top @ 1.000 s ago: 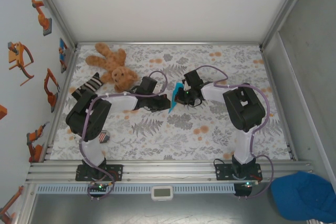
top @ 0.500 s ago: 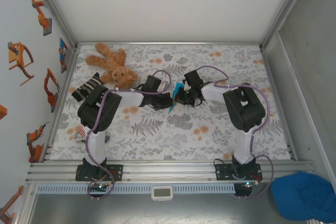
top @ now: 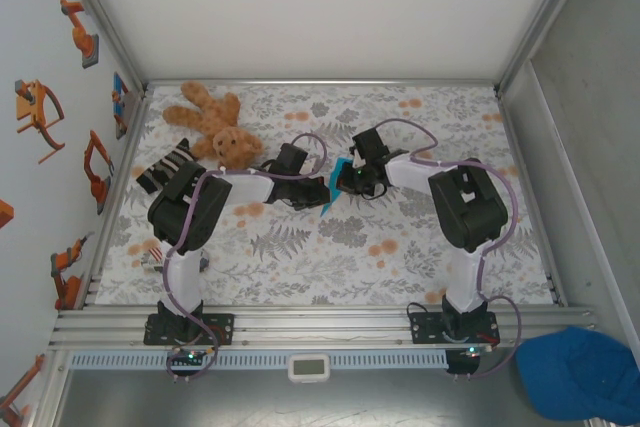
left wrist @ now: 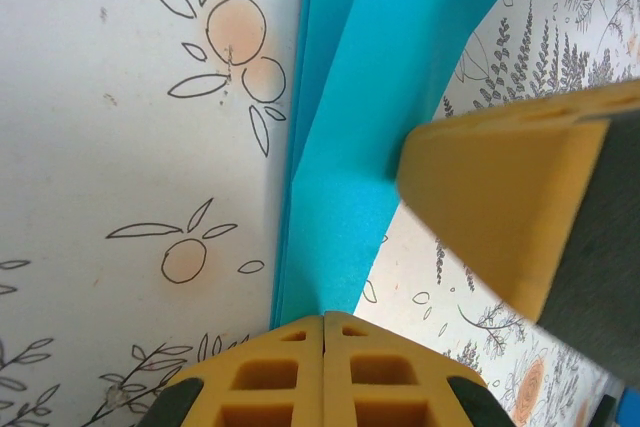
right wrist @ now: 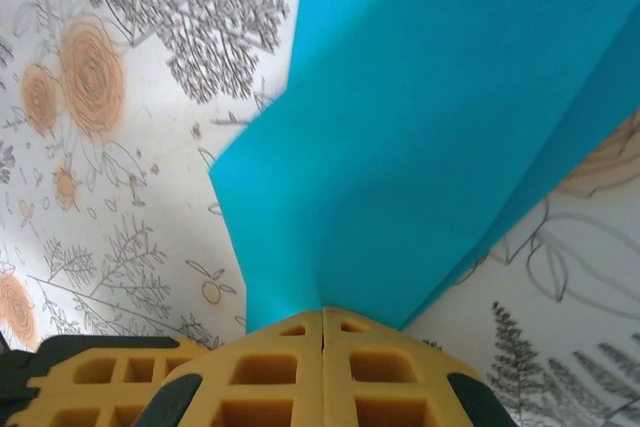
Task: Fold a paper plane with a square sheet of paper (pick it up from the middle)
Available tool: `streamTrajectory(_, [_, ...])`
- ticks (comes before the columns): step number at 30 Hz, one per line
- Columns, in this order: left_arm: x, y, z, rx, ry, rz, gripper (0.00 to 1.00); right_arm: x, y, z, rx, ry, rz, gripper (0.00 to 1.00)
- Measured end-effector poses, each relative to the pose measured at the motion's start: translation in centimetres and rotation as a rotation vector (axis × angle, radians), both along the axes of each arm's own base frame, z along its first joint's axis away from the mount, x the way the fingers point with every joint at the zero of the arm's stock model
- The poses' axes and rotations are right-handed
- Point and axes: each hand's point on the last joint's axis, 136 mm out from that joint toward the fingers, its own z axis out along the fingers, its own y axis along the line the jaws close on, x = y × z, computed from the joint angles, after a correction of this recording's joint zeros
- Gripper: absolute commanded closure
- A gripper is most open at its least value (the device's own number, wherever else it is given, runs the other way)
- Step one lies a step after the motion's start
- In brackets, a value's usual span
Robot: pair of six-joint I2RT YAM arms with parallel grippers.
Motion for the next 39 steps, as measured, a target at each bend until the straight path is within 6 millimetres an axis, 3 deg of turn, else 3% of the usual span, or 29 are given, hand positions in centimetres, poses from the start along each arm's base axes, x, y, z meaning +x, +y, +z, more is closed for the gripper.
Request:
streamTrajectory(5, [0.0, 0.0, 0.0, 0.000, -0.001, -0.002, 1.00, 1.7, -0.6, 0.7, -0.021, -0.043, 0.003, 1.00])
streamTrajectory(14, [0.0, 0.0, 0.0, 0.001, -0.002, -0.002, 1.00, 2.4, -2.4, -1.0, -0.067, -0.020, -0.007, 1.00])
streamTrajectory(28, [0.0, 0.0, 0.0, -0.001, -0.004, -0.003, 1.00, 3.3, -2.3, -1.2, -0.017, 0.033, 0.042, 1.00])
streamTrajectory(39, [0.2, 0.0, 0.0, 0.003, -0.014, 0.000, 1.00, 5.3, -3.0, -1.1, 0.044, 0.065, 0.047, 1.00])
